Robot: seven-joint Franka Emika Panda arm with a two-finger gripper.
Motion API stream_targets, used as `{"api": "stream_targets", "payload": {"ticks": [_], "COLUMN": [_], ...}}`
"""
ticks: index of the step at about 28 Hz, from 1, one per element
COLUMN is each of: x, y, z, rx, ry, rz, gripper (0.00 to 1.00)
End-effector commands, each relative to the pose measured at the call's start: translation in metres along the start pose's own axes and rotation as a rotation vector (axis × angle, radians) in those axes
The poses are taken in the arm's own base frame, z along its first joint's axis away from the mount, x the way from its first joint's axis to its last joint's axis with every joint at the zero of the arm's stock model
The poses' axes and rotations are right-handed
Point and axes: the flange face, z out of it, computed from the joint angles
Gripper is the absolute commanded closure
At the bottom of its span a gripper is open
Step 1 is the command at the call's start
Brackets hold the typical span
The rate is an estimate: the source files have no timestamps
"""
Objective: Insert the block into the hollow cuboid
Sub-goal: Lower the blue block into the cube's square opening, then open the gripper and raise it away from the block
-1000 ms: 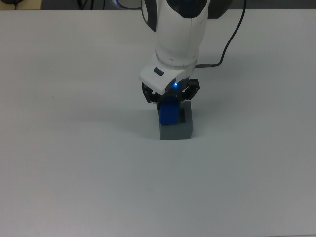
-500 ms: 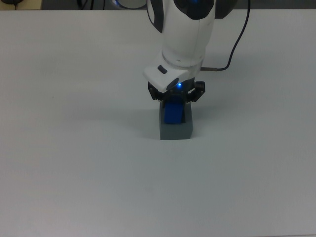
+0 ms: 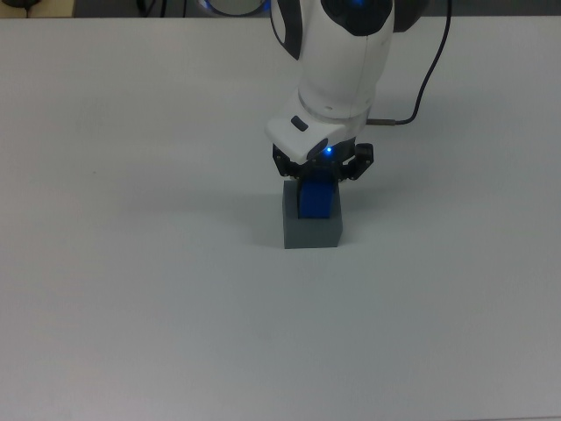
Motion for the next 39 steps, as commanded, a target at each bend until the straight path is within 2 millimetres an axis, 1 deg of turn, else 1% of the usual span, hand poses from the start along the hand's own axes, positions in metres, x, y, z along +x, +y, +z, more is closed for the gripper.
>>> {"api": "stream_targets", "payload": {"ticks": [1,8,13,14,16,17,18,19,20,24,25,29,31,34,35,39], "x": [-0.004,-0.005,-0.006,-0.006,-0.006,-0.006,-0.006,-0.006,-0.005,-0.004,-0.004,-0.003,-0.007,-0.012,-0.016,-0.023], "y": [-0.003,-0.002,-0.001,-0.001,-0.001,-0.001,-0.001,-0.001,-0.002,-0.001,-0.001,0.007,0.012,0.024,0.035,0.062], "z": [0.005,0.014,0.015,0.015,0.015,0.014,0.015,0.015,0.015,0.012,0.008,-0.002,-0.013,-0.027,-0.040,-0.069], "rx": [-0.024,-0.051,-0.055,-0.056,-0.056,-0.055,-0.056,-0.055,-0.053,-0.054,-0.053,-0.054,-0.062,-0.074,-0.080,-0.080], "ry": [0.000,-0.009,-0.017,-0.020,-0.020,-0.018,-0.020,-0.018,-0.016,-0.007,-0.003,0.006,-0.005,-0.030,-0.035,-0.033], "rz": [0.005,-0.016,-0.047,-0.051,-0.051,-0.051,-0.051,-0.051,-0.039,-0.036,-0.037,-0.028,-0.024,-0.013,0.003,0.045], "gripper": [0.82,0.82,0.82,0.81,0.77,0.72,0.64,0.48,0.00,0.00,0.00,0.00,0.00,0.00,0.00,0.00]}}
